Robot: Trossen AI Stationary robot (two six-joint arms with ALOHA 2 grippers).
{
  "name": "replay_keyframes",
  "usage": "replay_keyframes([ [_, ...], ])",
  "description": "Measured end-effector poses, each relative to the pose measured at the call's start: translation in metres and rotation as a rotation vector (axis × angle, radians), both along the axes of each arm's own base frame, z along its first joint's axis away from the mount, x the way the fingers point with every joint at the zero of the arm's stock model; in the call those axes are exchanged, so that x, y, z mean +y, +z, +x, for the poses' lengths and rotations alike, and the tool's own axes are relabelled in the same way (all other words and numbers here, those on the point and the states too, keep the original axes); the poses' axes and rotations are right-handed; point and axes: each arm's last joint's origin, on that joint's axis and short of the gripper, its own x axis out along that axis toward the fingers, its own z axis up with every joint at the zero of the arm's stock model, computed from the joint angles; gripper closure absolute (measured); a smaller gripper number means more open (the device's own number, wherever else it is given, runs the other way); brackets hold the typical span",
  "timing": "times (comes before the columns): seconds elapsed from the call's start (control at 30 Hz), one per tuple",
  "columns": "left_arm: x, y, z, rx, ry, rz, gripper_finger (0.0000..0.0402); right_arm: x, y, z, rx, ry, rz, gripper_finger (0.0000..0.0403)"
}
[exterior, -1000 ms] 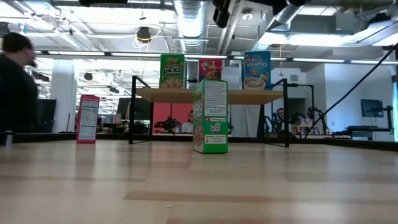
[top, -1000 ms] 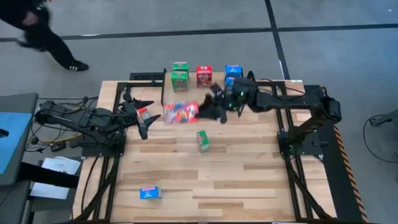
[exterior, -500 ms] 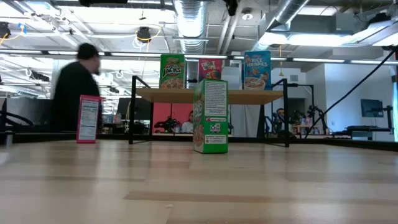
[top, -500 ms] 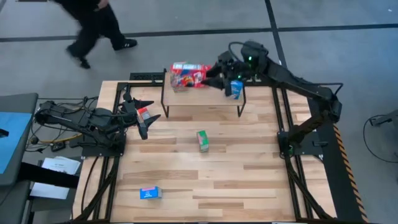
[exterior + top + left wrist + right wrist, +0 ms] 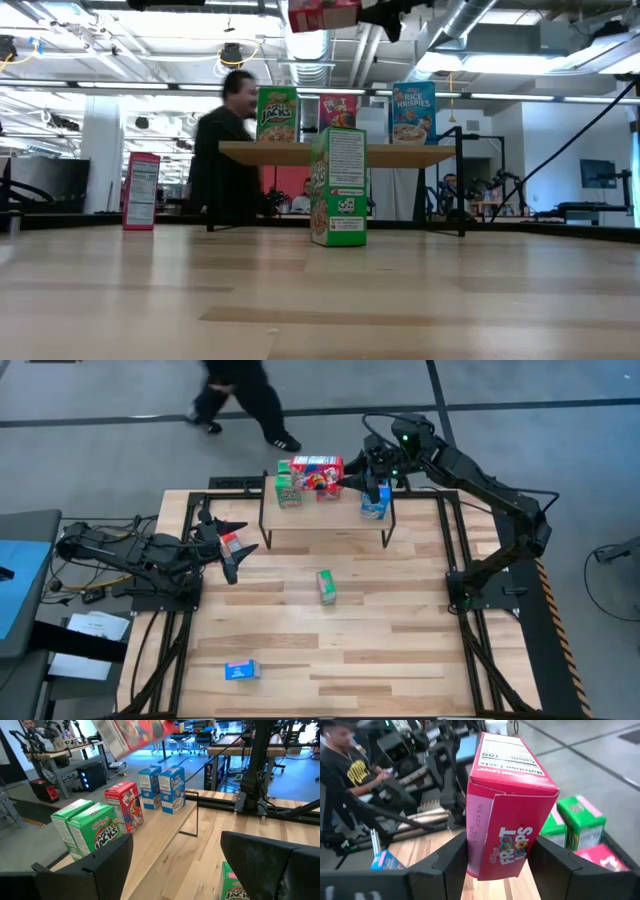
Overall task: Stack cereal on shelf
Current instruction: Put the bottom red cereal box on the shelf aligned with the other red cereal box
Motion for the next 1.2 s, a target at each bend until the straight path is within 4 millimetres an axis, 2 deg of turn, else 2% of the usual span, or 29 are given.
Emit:
replay_keyframes([
  [0.17,0.0,0.0,0.0,0.0,0.001,0.005,0.0109,0.008,-0.007,0.003,0.077,-0.009,-0.006,0.019],
  [0.4,0.0,0.002,0.0,-0.003,0.0,0.019,0.0103,0.03,-0.017,0.01,0.192,-0.008,-0.013,0.019],
  [0.73,0.012,0.003,0.001,-0.009,0.086,0.027,0.0048,0.05,-0.021,0.016,0.246,0.028,-0.014,0.019],
  [1.0,0.025,0.01,0.003,-0.163,0.182,-0.08,0.0031,0.065,-0.029,0.016,0.332,0.091,-0.003,0.019],
  [1.2,0.023,0.007,0.005,-0.175,0.126,-0.153,0.0031,0.079,-0.031,0.019,0.36,0.147,-0.022,0.019],
])
